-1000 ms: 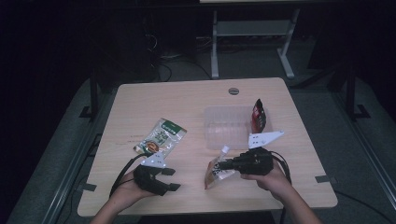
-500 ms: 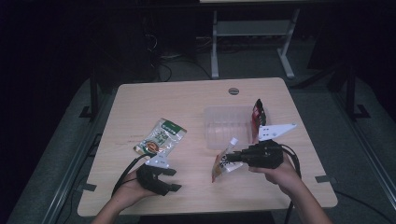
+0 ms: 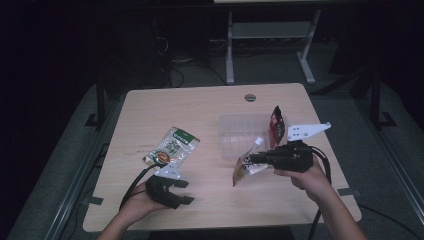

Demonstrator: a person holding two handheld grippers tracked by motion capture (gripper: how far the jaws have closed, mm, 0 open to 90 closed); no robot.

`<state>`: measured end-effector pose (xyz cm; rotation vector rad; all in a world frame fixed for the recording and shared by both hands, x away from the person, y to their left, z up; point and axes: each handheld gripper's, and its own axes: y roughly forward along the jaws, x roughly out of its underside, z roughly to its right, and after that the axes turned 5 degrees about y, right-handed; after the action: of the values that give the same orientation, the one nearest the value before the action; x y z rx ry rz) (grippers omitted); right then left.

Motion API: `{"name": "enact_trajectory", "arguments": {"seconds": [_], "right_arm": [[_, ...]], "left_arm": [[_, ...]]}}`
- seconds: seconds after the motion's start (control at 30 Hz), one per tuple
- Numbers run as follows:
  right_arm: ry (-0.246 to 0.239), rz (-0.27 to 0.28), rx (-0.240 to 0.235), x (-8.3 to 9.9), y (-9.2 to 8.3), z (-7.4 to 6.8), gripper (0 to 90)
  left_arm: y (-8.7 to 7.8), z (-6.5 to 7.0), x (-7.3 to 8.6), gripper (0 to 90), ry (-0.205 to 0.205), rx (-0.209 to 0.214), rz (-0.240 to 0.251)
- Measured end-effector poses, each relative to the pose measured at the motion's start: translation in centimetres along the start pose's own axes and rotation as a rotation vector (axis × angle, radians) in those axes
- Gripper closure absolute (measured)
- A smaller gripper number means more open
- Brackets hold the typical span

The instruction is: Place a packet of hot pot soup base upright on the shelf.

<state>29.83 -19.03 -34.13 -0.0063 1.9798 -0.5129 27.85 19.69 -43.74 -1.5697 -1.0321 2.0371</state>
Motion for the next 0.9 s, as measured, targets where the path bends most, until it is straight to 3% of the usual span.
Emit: {"name": "enact_trajectory", "arguments": {"seconds": [0.6, 0.9], "right_arm": [[-0.019, 0.068, 0.08, -3.8, -3.4, 2.0, 89.9], [0.002, 0.057, 0.11, -5.0, -4.3, 4.6, 90.0]], "left_arm": [[0.0, -0.1, 0.0, 38.1, -0.008, 0.007, 0.002], [0.1, -0.1, 0.0, 38.1, -0.004, 0.006, -0.007]]}}
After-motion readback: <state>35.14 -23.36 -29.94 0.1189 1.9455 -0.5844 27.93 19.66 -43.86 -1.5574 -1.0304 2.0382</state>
